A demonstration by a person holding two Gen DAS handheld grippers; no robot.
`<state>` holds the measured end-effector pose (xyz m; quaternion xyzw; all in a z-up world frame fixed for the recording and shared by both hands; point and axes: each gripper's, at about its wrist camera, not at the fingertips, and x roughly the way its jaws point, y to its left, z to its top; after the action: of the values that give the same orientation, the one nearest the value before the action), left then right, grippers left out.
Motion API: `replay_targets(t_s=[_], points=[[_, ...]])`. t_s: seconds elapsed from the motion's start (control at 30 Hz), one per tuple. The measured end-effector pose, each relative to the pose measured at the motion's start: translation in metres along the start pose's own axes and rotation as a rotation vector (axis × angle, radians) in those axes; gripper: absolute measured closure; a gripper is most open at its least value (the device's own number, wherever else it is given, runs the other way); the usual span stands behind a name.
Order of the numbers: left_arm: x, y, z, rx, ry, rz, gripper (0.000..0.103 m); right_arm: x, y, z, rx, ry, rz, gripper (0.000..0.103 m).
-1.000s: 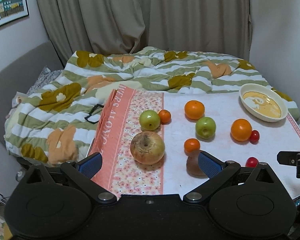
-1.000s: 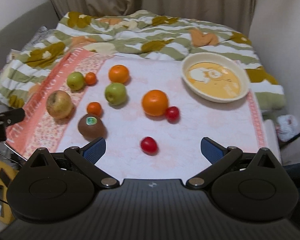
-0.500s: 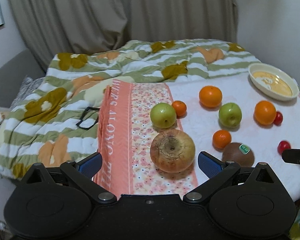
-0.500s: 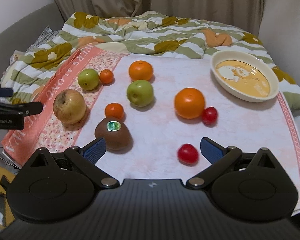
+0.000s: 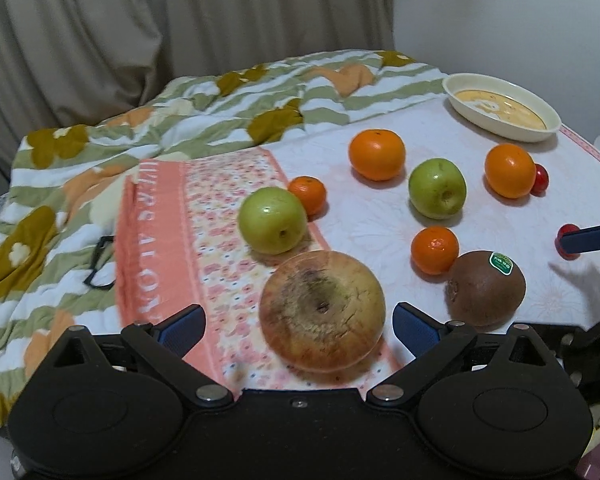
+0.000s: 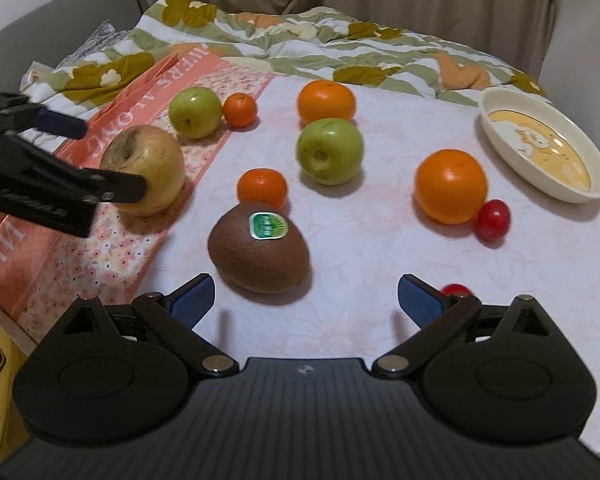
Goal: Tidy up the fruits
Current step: 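Grasp the large yellowish apple with the left tool while the right tool grasps the brown kiwi, then carry the apple in the left tool while the right tool carries the kiwi to the white bowl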
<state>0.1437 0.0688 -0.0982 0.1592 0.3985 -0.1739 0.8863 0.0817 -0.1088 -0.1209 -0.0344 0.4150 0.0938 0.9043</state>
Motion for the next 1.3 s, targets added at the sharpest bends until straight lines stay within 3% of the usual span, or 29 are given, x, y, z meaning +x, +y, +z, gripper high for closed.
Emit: replay_targets(t_s=[0.17,0.3,0.43,0.8,1.3], points=[[0.018,-0.002,0.004,0.016,0.023,-0.034,0.011,0.010,0.008,0.003,-0.032,-0.006,0.007,0.000],[0.024,-0.001,0.003,0.013,0.039,-0.069,0.023,0.018,0.012,0.005,-0.039,-0.003,0.021,0.000],[0.023,0.001,0.001,0.000,0.030,-0.080,0.024,0.024,0.016,0.008,-0.047,-0.004,0.034,0.003],[0.015,0.008,-0.008,-0.052,0.028,-0.059,0.024,0.037,0.027,0.014,-0.077,-0.012,0.044,0.023],[-0.019,0.005,-0.013,-0.154,0.008,-0.010,0.024,0.008,0.017,0.023,-0.063,-0.058,0.044,0.024]])
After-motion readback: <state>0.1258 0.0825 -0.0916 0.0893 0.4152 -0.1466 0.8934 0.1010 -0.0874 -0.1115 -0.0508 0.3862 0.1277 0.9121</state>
